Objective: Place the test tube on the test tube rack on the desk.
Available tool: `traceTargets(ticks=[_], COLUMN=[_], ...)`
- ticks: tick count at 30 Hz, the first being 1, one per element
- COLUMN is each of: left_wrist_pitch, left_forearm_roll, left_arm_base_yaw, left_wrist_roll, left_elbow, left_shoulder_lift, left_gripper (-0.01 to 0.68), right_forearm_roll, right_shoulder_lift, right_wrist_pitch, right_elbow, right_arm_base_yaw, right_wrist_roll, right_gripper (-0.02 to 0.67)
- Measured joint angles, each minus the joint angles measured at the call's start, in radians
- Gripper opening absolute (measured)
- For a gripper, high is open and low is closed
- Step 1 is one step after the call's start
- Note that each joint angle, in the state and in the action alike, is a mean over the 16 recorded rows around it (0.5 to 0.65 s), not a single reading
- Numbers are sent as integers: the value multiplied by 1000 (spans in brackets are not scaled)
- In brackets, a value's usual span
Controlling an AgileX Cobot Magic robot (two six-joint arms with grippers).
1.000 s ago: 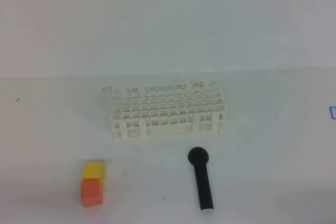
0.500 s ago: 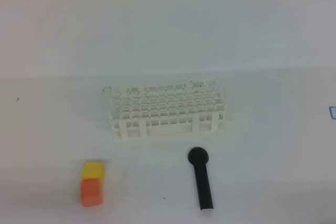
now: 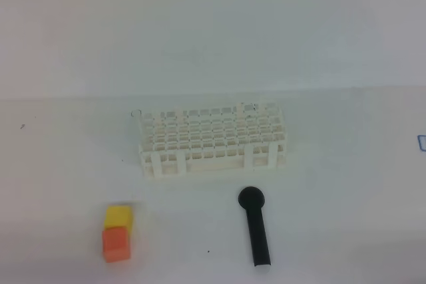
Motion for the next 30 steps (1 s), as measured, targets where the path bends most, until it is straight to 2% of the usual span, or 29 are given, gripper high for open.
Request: traceTargets(ticks=[6, 12, 30], left_wrist_pitch=[150, 239, 261], left_forearm_roll=[74, 97, 230], left_arm_base_yaw=[-35, -63, -84], left_wrist_roll=[-57, -85, -251], left_elbow=[0, -2, -2], left_shoulder_lift=[0, 2, 2], left_gripper=[-1, -1, -1], right_forearm_roll=[1, 2, 3], right_shoulder_lift=[0, 0, 0], right_wrist_pitch=[0, 1, 1], right_elbow=[0, 0, 0], right_arm_base_yaw=[0, 0, 0], right_wrist_roll=[0, 0, 0], right_gripper=[-1, -1, -1])
